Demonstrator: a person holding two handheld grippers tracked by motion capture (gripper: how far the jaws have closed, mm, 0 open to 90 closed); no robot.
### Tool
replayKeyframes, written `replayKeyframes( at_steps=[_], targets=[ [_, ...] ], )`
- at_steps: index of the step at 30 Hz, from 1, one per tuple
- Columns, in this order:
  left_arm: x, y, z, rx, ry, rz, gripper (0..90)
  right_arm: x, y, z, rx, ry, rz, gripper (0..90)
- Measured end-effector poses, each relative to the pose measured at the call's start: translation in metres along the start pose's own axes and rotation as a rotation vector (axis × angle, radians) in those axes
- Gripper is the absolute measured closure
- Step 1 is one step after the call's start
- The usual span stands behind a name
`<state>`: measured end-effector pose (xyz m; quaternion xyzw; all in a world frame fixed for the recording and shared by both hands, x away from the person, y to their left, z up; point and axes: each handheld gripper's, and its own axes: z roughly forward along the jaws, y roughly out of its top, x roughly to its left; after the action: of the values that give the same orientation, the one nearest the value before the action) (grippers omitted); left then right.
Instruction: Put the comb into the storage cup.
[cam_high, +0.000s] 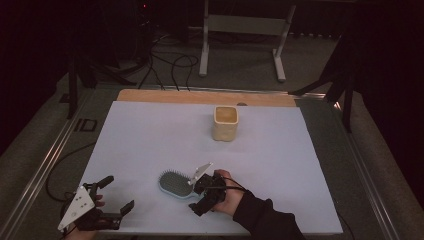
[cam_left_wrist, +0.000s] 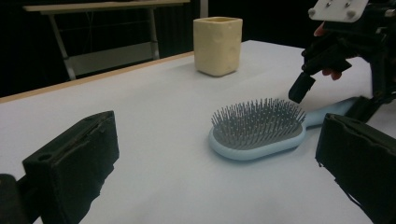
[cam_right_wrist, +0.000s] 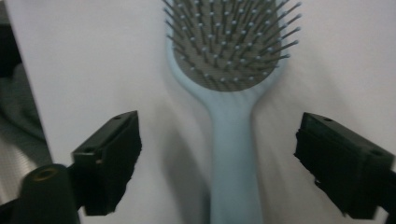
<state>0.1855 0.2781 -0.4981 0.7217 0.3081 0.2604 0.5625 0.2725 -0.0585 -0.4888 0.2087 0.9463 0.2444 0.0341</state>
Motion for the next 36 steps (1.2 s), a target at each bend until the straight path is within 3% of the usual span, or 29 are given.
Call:
replayKeyframes(
  at_steps=[10,19,22,29,36],
  targets=[
    [0.000,0.000,0.000,0.000,0.000,-0.001,0.0,-0.003,0.008,0.005,0.103,0.010,0.015,36.2],
    [0.000,0.000,0.000,0.003,-0.004,-0.001,0.0,-0.003,0.016,0.011,0.149,-0.008,0.028,47.8],
    [0.000,0.000,0.000,0.008,-0.006,0.002,0.0,-0.005,0.019,0.013,0.168,-0.011,0.043,58.1],
    [-0.001,0.000,0.001,0.009,-0.010,0.003,0.0,-0.003,0.025,0.016,0.214,-0.039,0.042,62.0],
    [-0.001,-0.001,0.001,0.011,-0.011,0.003,0.0,0.002,0.031,0.019,0.266,-0.062,0.006,64.4]
  ],
)
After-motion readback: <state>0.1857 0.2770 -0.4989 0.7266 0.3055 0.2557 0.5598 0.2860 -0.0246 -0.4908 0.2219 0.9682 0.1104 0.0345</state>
